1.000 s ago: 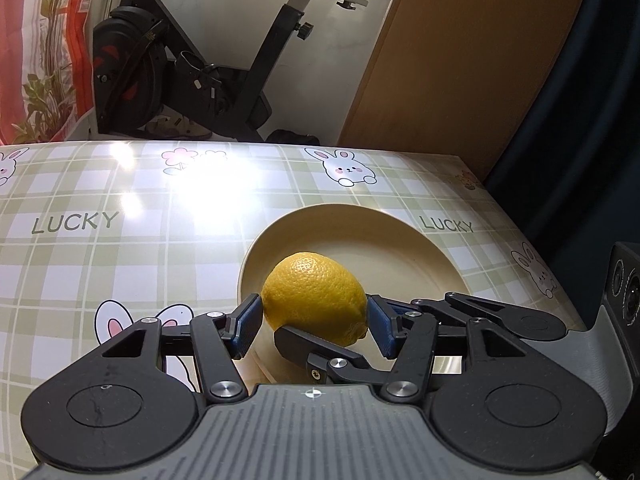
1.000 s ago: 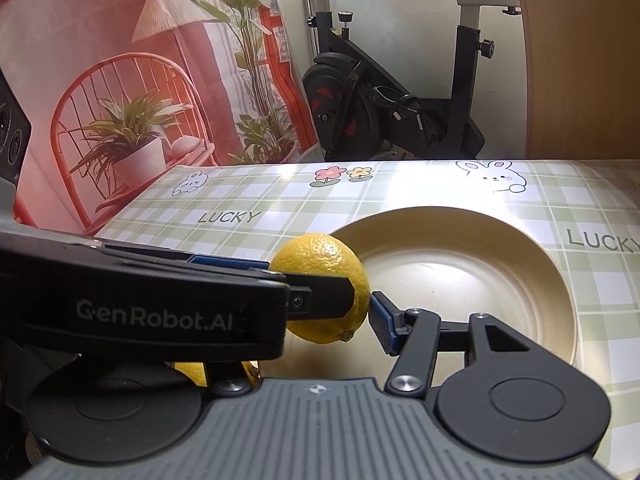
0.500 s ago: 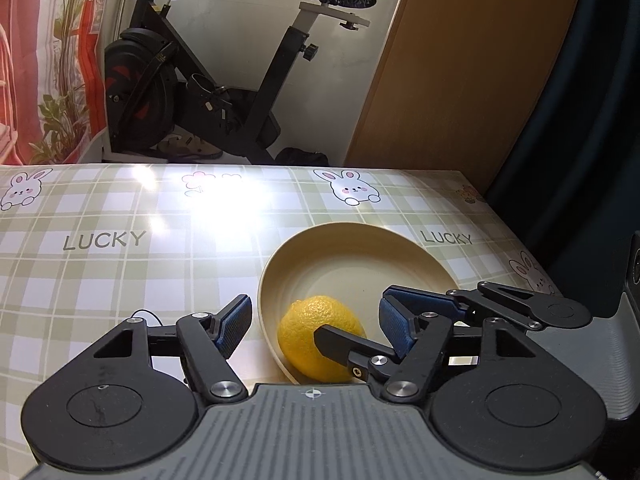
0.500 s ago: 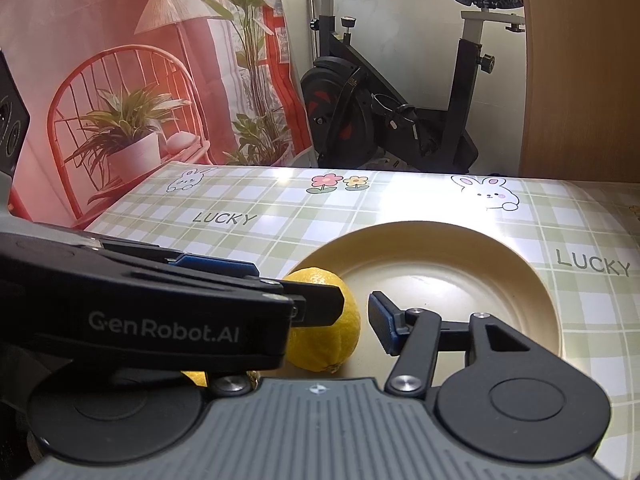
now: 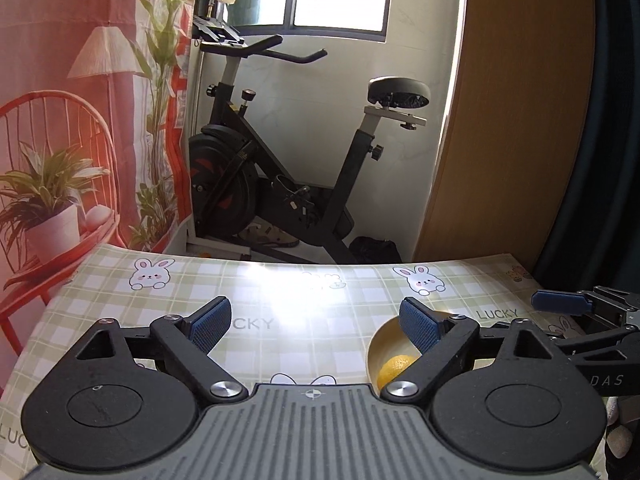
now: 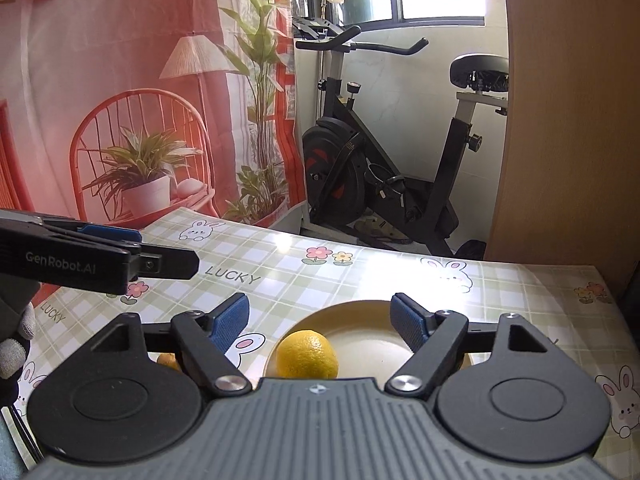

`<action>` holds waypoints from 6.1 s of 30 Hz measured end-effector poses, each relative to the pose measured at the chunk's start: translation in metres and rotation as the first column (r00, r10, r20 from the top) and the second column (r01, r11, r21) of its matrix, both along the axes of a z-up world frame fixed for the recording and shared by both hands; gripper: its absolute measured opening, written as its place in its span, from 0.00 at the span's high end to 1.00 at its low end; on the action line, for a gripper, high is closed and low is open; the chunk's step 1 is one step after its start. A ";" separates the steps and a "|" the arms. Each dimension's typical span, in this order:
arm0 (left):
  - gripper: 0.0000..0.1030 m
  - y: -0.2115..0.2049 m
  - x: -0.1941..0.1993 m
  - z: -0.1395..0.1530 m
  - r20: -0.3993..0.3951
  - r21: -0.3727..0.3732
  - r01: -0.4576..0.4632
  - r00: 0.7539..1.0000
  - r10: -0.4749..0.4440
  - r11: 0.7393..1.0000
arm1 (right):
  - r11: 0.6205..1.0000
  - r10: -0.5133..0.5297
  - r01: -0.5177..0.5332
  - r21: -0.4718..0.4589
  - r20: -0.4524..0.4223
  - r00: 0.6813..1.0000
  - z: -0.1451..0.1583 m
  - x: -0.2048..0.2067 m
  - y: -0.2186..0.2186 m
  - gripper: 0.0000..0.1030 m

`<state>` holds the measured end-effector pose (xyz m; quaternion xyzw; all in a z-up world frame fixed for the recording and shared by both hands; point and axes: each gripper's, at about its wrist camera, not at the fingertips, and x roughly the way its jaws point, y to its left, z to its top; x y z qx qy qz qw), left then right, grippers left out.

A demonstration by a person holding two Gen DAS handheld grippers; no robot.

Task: Organize fruits

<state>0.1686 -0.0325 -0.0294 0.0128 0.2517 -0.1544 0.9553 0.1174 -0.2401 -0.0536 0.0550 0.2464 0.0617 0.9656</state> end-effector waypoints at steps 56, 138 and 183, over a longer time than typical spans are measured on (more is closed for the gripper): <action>0.19 0.106 -0.045 -0.053 -0.112 0.078 -0.150 0.981 0.158 0.986 | 0.953 0.258 -0.296 -0.057 -0.353 0.899 -0.077 -0.042 0.137 0.72; 0.62 0.038 0.040 -0.132 -0.362 0.031 0.169 0.921 -0.146 0.985 | 0.983 -0.025 0.043 0.177 -0.098 0.995 -0.036 -0.021 0.008 0.74; 0.72 -0.119 0.046 -0.080 -0.218 0.033 0.338 0.921 -0.323 0.941 | 0.993 -0.093 0.097 0.068 -0.049 0.994 -0.076 0.000 -0.066 0.74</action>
